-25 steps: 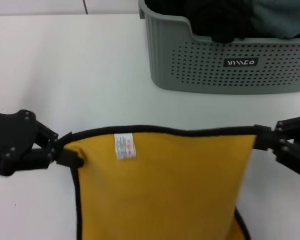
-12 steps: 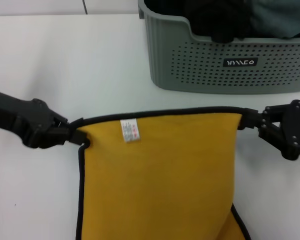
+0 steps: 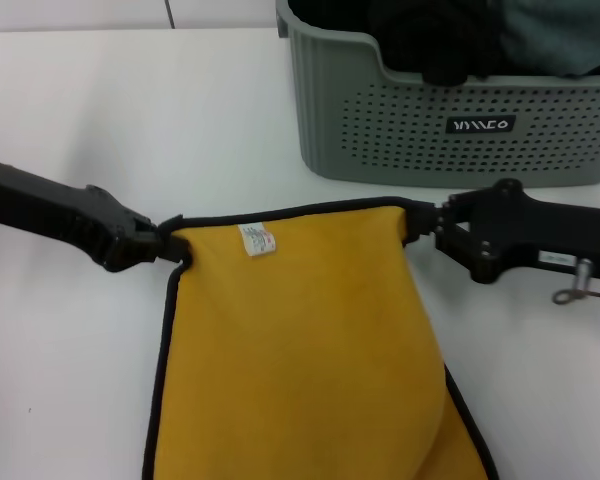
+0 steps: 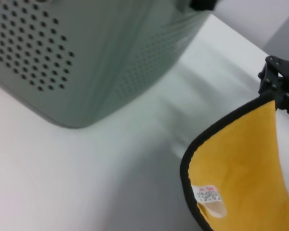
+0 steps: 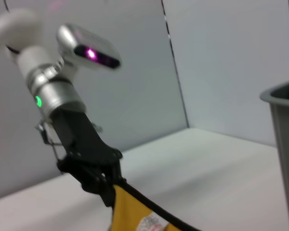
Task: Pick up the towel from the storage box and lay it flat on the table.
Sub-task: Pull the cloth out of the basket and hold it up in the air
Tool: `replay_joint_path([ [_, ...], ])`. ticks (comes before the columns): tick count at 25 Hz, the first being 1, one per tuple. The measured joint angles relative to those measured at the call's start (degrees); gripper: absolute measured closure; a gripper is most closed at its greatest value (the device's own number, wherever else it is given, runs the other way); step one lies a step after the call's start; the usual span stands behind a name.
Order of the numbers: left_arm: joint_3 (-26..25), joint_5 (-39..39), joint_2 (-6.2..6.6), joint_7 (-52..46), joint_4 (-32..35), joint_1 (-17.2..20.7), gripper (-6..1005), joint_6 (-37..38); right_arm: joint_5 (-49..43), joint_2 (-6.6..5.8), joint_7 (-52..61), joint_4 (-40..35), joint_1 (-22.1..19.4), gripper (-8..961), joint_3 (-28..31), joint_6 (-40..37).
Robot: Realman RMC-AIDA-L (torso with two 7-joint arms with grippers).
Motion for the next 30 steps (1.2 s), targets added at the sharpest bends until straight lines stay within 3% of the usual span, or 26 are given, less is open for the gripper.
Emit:
replay_joint_path([
  [12, -1.58, 0.6, 0.24, -1.94, -0.22, 1.22, 968, -7.31, -4.47, 0.24, 1.77, -0.37, 3.47, 943, -5.97, 15.12],
  [21, -1.11, 3.26, -1.11, -1.93, -0.4, 0.74, 967, -10.46, -14.7, 0.3, 8.96, -7.52, 4.15, 943, -12.65, 25.58],
  [30, -1.07, 3.54, -2.01, -1.95, -0.51, 1.14, 967, -12.29, -27.37, 0.35, 18.53, -14.69, 1.94, 943, -13.38, 27.34],
])
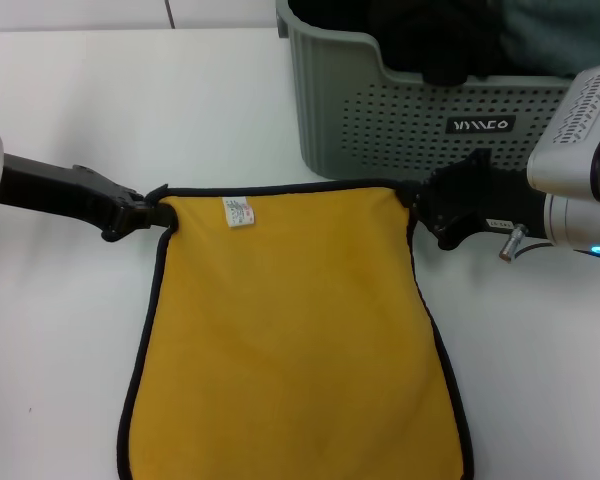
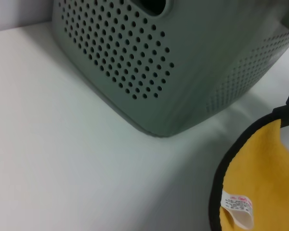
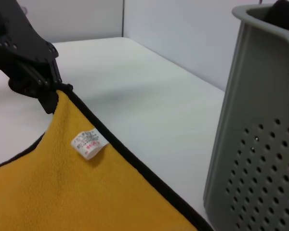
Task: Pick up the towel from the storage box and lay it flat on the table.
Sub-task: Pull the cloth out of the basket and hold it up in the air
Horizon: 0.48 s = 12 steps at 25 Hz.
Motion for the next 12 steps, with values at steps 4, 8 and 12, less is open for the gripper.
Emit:
replay_joint_path([
  [4, 0.05, 1.01, -0.56, -0.02, -0.02, -0.14, 967, -0.64, -0.9, -0.12, 1.08, -0.61, -0.06, 943, 0.04, -0.1],
  [8, 0.06, 1.29, -0.96, 0.28, -0.03, -0.24, 966, -0.76, -2.54, -0.15, 1.89, -1.14, -0.06, 943, 0.07, -0.44],
  [12, 0.2, 1.3, -1.05, 0.54, -0.02, -0.33, 965, -0.77, -2.66, -0.15, 2.24, -1.2, -0.13, 943, 0.04, -0.79],
])
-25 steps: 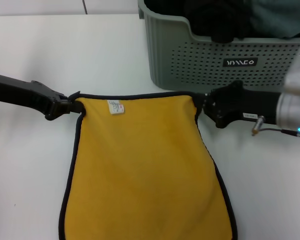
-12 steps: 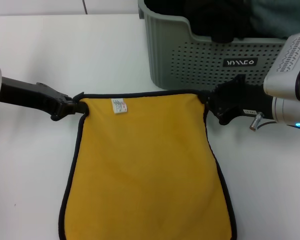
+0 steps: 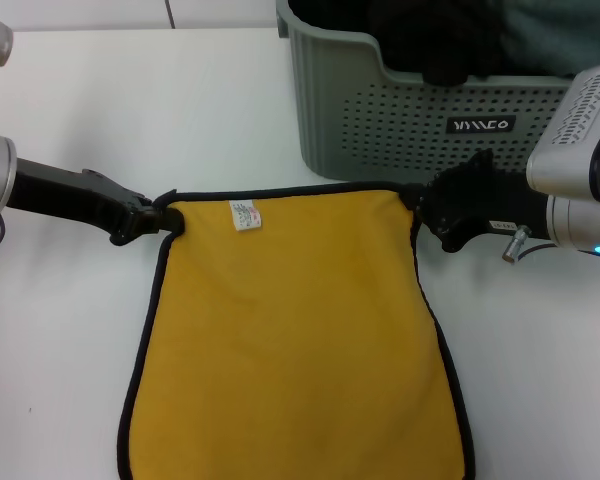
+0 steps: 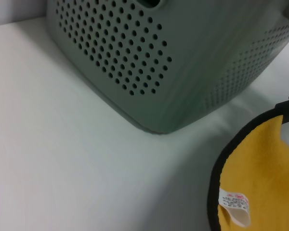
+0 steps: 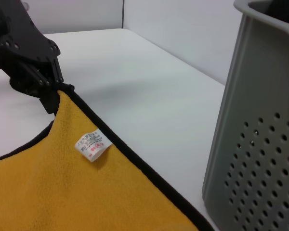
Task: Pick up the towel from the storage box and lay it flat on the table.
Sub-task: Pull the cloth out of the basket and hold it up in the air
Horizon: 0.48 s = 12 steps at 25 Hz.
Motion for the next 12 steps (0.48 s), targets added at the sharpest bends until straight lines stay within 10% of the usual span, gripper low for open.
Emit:
replay_joint_path([
  [12, 0.01, -0.42, -0.01, 1.4, 0.0, 0.39, 965, 0.21, 0.1, -0.05, 0.05, -1.81, -1.47, 923, -0.02, -0.21],
])
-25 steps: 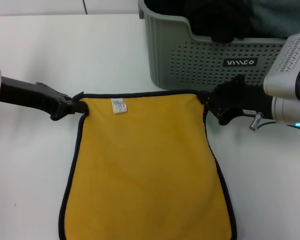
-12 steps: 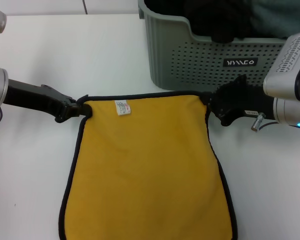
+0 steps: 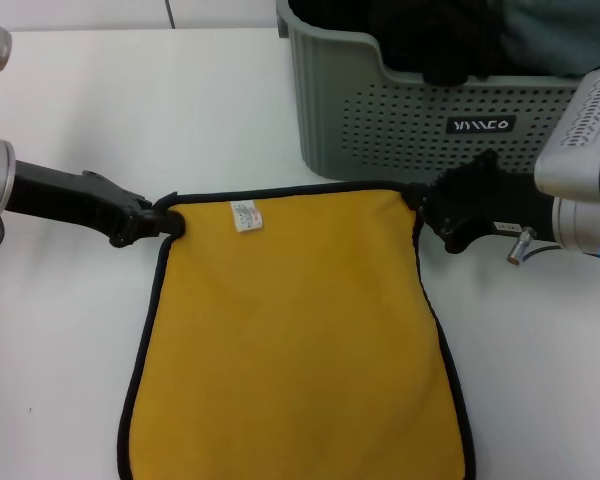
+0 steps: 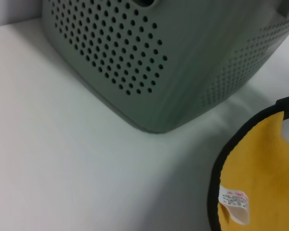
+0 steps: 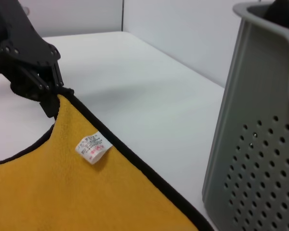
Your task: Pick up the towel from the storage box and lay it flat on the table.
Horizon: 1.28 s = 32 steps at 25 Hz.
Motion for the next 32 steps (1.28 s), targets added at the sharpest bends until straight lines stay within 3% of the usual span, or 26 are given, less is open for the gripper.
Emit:
replay_joint_path([
  [4, -0.44, -1.18, -0.17, 0.46, 0.0, 0.11, 965, 0.05, 0.09, -0.04, 0.51, -1.11, -1.05, 894, 0.34, -0.42],
  [11, -1.92, -1.68, -0.21, 0.35, 0.01, 0.14, 732, -0.54, 0.39, -0.12, 1.67, -1.28, -1.15, 844, 0.7, -0.96],
  [20, -2.09, -3.88, -0.27, 3.18, 0.78, 1.65, 392, -0.25, 0.92, -0.16, 2.12, -2.48, -2.14, 478, 1.65, -4.13],
  [22, -2.09, -6.09, -0.37, 5.79, 0.84, 2.32, 343, 0.46, 2.59, -0.26, -0.4, -3.46, -2.81, 386, 3.52, -9.78],
  [23, -2.09, -13.53, -0.82, 14.44, 0.9, 4.83, 319, 3.84, 4.19, -0.29, -2.36, -3.69, -3.17, 339, 4.72, -13.31],
  [26, -2.08, -22.96, -1.44, 25.38, 0.71, 8.54, 245, 9.32, 11.98, -0.32, -10.36, -3.76, -5.02, 198, 10.2, -26.91],
  [29, -2.01, -31.09, -2.27, 36.26, 0.36, 12.66, 188, 17.1, 19.54, -0.32, -16.1, -3.37, -7.73, 140, 16.54, -38.59],
  [32, -1.78, -34.57, -2.84, 39.95, 0.34, 15.62, 166, 23.42, 23.87, -0.29, -18.13, -3.13, -10.15, 81, 22.14, -49.67],
])
